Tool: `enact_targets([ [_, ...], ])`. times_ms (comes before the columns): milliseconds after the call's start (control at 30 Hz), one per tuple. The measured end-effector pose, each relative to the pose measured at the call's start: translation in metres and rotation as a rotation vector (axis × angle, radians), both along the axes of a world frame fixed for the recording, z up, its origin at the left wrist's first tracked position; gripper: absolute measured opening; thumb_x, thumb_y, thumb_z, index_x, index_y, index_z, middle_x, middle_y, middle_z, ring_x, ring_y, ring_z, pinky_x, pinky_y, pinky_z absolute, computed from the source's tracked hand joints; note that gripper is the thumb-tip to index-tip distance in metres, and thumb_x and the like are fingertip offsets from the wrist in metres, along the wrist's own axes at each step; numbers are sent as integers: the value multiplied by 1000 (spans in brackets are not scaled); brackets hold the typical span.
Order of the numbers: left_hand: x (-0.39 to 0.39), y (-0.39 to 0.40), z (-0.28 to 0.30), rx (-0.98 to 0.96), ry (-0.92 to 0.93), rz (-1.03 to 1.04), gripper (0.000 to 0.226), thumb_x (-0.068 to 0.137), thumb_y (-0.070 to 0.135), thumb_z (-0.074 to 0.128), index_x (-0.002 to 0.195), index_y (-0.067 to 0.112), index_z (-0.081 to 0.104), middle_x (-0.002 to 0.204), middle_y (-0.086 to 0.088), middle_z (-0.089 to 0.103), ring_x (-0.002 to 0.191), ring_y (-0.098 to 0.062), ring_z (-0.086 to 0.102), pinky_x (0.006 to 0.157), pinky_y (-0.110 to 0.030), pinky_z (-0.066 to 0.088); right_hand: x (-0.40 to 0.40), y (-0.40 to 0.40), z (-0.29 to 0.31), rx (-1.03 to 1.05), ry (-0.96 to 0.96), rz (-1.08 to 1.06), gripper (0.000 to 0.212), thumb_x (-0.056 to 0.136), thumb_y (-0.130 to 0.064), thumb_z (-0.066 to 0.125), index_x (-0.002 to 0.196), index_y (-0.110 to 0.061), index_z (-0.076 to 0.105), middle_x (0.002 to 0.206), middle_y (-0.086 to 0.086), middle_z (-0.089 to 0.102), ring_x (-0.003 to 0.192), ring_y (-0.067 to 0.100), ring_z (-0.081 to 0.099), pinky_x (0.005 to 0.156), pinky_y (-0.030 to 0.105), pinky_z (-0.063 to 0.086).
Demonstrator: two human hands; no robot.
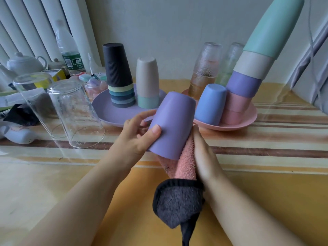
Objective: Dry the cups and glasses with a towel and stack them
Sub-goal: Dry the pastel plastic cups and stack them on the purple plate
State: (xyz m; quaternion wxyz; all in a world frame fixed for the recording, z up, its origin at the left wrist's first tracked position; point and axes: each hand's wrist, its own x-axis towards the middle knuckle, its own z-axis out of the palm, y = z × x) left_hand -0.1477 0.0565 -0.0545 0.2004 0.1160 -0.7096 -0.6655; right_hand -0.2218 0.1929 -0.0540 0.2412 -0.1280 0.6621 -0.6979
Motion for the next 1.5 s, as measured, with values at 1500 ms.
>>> enact_targets([
  [1500, 0, 21, -3, -231, 72, 142, 52, 68, 65, 54, 113, 39, 56, 102, 25, 68, 94, 9, 62, 73, -9, 48, 5, -6, -15, -28, 407, -29, 40, 84, -56, 31, 120, -49, 46, 95, -52, 41, 93, -33, 40, 87, -3, 27],
])
